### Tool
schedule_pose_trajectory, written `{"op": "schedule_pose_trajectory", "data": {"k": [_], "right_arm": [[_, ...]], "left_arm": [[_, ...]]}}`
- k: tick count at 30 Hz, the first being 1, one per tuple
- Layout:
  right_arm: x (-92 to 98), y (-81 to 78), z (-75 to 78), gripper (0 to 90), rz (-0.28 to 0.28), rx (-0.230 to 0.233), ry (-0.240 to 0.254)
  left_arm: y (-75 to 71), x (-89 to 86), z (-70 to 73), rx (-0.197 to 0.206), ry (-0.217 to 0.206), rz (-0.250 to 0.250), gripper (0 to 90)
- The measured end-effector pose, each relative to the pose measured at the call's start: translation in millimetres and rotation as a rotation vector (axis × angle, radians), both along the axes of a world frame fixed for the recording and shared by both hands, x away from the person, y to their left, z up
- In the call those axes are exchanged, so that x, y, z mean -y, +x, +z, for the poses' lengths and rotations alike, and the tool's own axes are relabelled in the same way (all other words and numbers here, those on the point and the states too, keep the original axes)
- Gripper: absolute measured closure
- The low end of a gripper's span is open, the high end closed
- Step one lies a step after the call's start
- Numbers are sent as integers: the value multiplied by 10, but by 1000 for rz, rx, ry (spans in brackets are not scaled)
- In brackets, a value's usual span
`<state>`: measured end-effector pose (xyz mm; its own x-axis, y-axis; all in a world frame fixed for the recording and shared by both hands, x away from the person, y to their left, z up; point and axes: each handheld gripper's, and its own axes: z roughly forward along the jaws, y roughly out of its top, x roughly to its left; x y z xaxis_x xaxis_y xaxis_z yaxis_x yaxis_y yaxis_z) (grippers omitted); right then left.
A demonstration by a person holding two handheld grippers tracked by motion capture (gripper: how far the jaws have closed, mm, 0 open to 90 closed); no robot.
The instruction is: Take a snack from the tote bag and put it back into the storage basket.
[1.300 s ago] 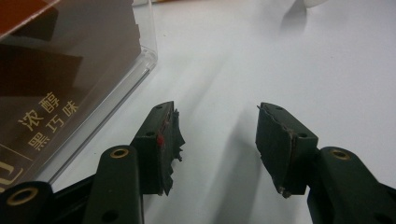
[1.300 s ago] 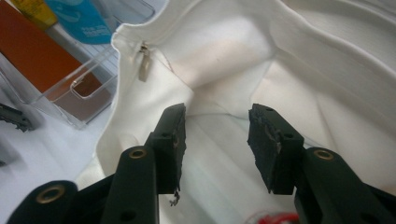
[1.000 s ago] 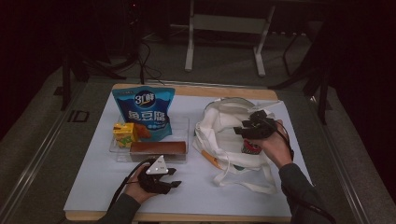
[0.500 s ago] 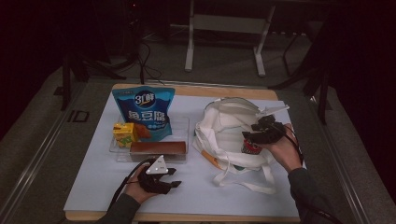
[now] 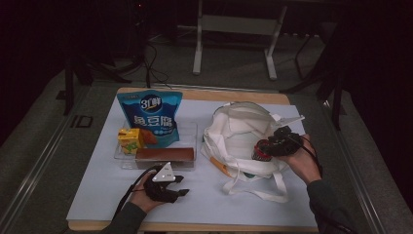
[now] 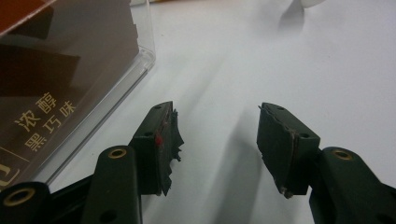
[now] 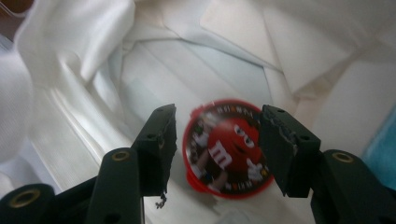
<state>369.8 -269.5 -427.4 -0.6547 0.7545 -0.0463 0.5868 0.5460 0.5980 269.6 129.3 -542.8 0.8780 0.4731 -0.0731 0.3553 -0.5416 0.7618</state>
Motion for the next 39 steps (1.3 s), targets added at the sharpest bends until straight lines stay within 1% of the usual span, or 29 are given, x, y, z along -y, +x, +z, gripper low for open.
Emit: {"op": "schedule_pose_trajectory", "data": {"k": [1, 3, 6, 8, 9, 11, 12, 14, 16, 19, 23, 26, 30, 39], "right_arm": [[20, -4, -5, 480, -1, 1, 1], [53, -17, -11, 532, -4, 0, 13], [90, -39, -19, 643, 3, -11, 12], [111, -56, -27, 733, 23, -21, 12], [119, -69, -31, 799, 33, -27, 11], [129, -104, -40, 881, 62, -36, 6], [131, -124, -47, 900, 74, -39, -3], [132, -158, -73, 900, 91, -50, -13], [134, -184, -110, 900, 111, -59, -33], [136, -212, -167, 900, 118, -73, -56], [167, -216, -221, 900, 113, -85, -72], [176, -208, -248, 900, 107, -91, -93], [178, -201, -242, 900, 97, -93, -99], [151, -201, -233, 900, 92, -95, -117]], "left_arm": [[0, 0, 0, -1, 0, 0, 467], [0, 1, 0, -1, 1, 0, 466], [1, 1, -1, -2, 0, 0, 466], [1, 1, -1, -2, 1, 0, 466], [1, 1, 0, -2, 2, 0, 466], [1, 1, -1, -2, 2, 0, 466], [2, 1, 0, -3, 1, 0, 466], [1, 1, -1, -2, 2, 0, 466], [2, 1, -1, -3, 1, 1, 466], [1, 2, -1, -2, 2, 0, 466], [2, 2, -1, -2, 2, 0, 466], [3, 1, 0, -3, 2, 0, 466], [3, 1, 0, -4, 1, 0, 466], [2, 1, 0, -3, 2, 0, 466]]}}
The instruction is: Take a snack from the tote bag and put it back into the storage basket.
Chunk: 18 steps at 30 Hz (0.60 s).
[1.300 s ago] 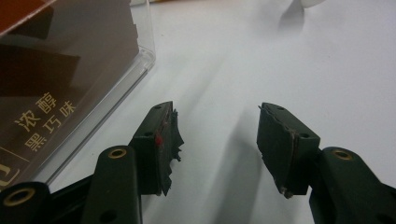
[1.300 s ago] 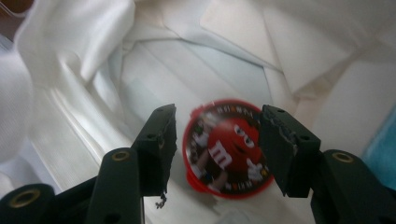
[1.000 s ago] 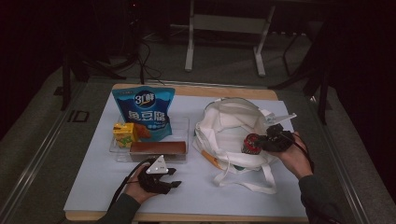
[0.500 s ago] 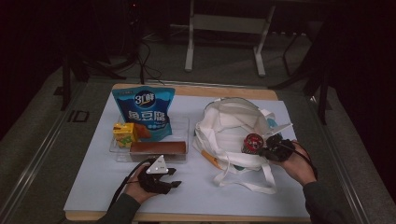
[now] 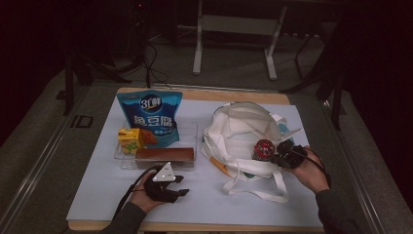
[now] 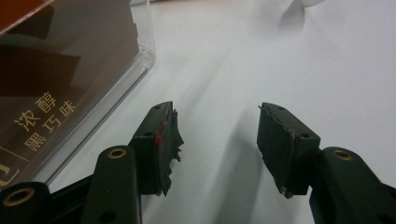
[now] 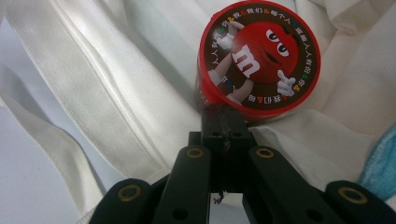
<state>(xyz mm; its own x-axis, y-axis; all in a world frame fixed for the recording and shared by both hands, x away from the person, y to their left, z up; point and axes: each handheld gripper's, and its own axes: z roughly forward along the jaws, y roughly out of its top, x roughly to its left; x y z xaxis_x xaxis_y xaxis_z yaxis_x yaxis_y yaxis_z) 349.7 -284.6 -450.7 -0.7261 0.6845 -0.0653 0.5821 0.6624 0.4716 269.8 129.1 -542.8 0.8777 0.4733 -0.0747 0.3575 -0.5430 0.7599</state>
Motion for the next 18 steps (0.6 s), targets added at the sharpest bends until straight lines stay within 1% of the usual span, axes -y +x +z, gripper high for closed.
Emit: {"op": "schedule_pose_trajectory", "data": {"k": [1, 4, 5, 9, 14, 15, 16, 17, 18], "right_arm": [[4, 3, -2, 900, -3, -3, 3], [2, 6, -15, 900, -3, -10, -12], [-3, 7, -22, 900, -4, -11, -10], [-75, 19, -48, 900, 2, -13, -4], [-193, 49, -57, 899, 26, -6, 11], [-205, 51, -52, 883, 30, -6, 11], [-216, 50, -40, 847, 37, -9, 19], [-221, 46, -14, 807, 41, -7, 36], [-215, 46, 5, 786, 46, -7, 53]], "left_arm": [[0, 0, 0, 0, 0, 0, 466], [0, 0, 0, 0, 0, 0, 466], [1, 0, 0, -1, 0, 1, 466], [1, 0, 0, 0, 0, 1, 466], [1, -1, 0, -1, 0, 0, 465], [1, 0, 0, -1, -1, 1, 465], [0, 0, 0, 0, 0, 0, 465], [0, 0, 0, 0, 0, 0, 464], [1, 0, 0, 0, 0, 0, 464]]}}
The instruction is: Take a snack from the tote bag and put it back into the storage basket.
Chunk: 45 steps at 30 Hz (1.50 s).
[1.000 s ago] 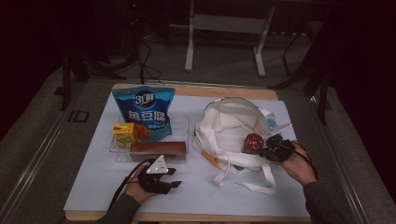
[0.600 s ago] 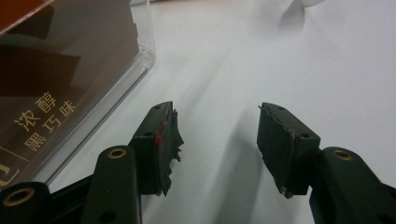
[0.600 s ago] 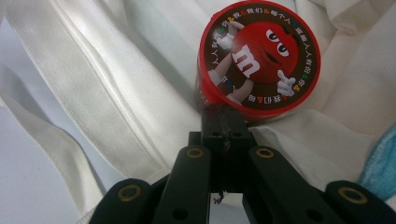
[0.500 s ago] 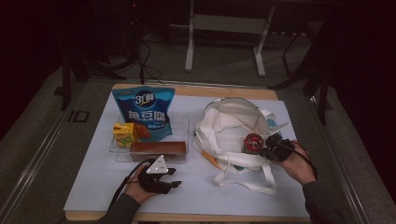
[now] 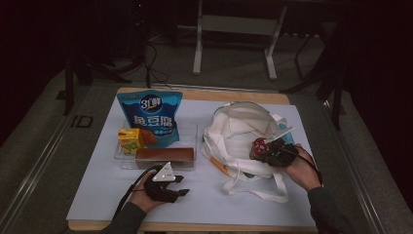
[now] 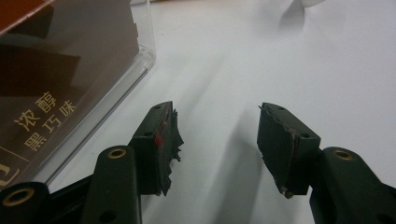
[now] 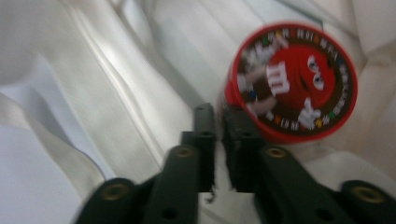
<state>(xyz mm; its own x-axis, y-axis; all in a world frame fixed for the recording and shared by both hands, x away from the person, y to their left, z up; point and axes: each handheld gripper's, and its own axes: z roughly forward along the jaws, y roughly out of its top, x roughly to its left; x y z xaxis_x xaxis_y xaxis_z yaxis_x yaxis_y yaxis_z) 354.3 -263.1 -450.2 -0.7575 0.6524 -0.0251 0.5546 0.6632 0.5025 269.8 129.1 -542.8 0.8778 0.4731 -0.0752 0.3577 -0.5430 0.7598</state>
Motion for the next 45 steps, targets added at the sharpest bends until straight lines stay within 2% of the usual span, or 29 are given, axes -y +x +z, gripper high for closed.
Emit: {"op": "schedule_pose_trajectory", "data": {"k": [2, 6, 8, 15, 20, 23, 26, 30, 34, 37, 39, 41, 45], "right_arm": [[15, 2, 66, 712, -11, 9, 30], [38, 31, 137, 652, -38, 29, 45], [44, 86, 175, 621, -83, 23, 33], [-5, 164, 160, 395, -157, 48, -4], [-87, 212, 129, 289, -190, 52, -31], [-143, 245, 95, 256, -209, 59, -66], [-165, 279, 60, 238, -227, 56, -75], [-163, 319, 9, 230, -255, 32, -77], [-140, 376, -38, 234, -283, -13, -73], [-165, 397, -62, 234, -283, -20, -71], [-192, 415, -91, 235, -289, -26, -92], [-186, 440, -113, 229, -315, -44, -85], [-202, 447, -141, 247, -308, -56, -103]], "left_arm": [[1, -1, 0, -1, -1, 0, 463], [1, 0, 0, 1, 1, 0, 463], [3, -2, 0, -1, -1, 0, 463], [2, -2, 0, -2, -1, 0, 462], [2, -1, 0, -1, -1, -1, 461], [2, -1, 0, -1, -1, -2, 461], [2, -2, 0, -2, -2, -2, 461], [2, -2, 0, -3, -2, -2, 460], [3, -2, 0, -2, -2, -2, 461], [3, -2, 0, -3, -1, -2, 461], [3, -3, 0, -3, -2, -2, 461], [2, -2, 0, -2, -2, -3, 460], [2, -1, 0, -2, -1, -4, 460]]}}
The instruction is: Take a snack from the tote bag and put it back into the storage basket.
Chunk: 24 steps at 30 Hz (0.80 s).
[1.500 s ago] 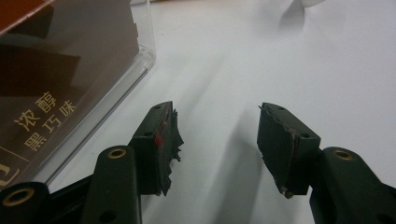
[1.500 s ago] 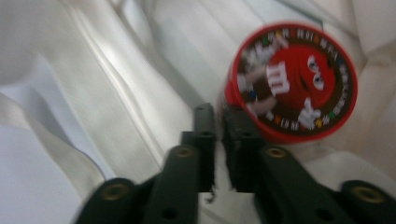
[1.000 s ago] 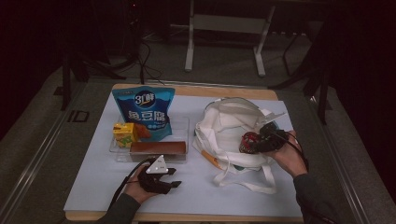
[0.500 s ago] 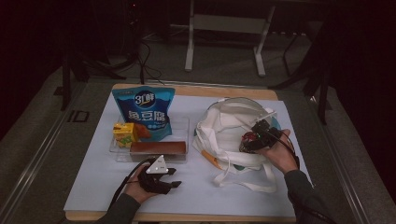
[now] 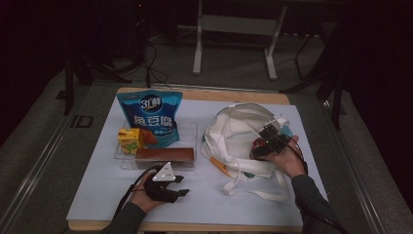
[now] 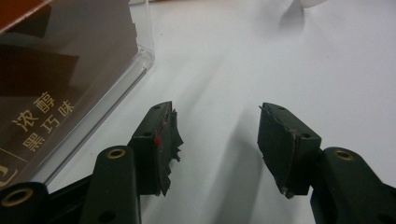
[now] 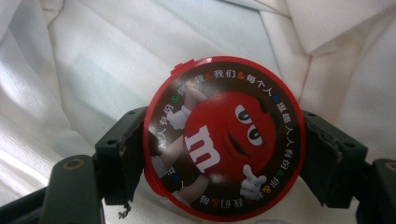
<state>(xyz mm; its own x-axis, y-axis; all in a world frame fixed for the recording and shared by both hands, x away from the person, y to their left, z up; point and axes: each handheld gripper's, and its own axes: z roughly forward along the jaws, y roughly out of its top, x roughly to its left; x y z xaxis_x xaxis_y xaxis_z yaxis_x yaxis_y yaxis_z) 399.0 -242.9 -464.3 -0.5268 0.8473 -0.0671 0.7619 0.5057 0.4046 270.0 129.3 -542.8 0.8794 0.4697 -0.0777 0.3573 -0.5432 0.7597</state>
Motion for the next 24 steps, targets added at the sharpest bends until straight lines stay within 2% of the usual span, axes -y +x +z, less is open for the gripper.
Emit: {"op": "schedule_pose_trajectory", "data": {"k": [6, 24], "right_arm": [[2, -2, 12, 254, -6, -16, 0], [-7, -45, 37, 259, 13, -11, 1]], "left_arm": [[0, 1, 0, 1, 1, 0, 461], [0, 0, 0, 0, 0, 1, 462]]}}
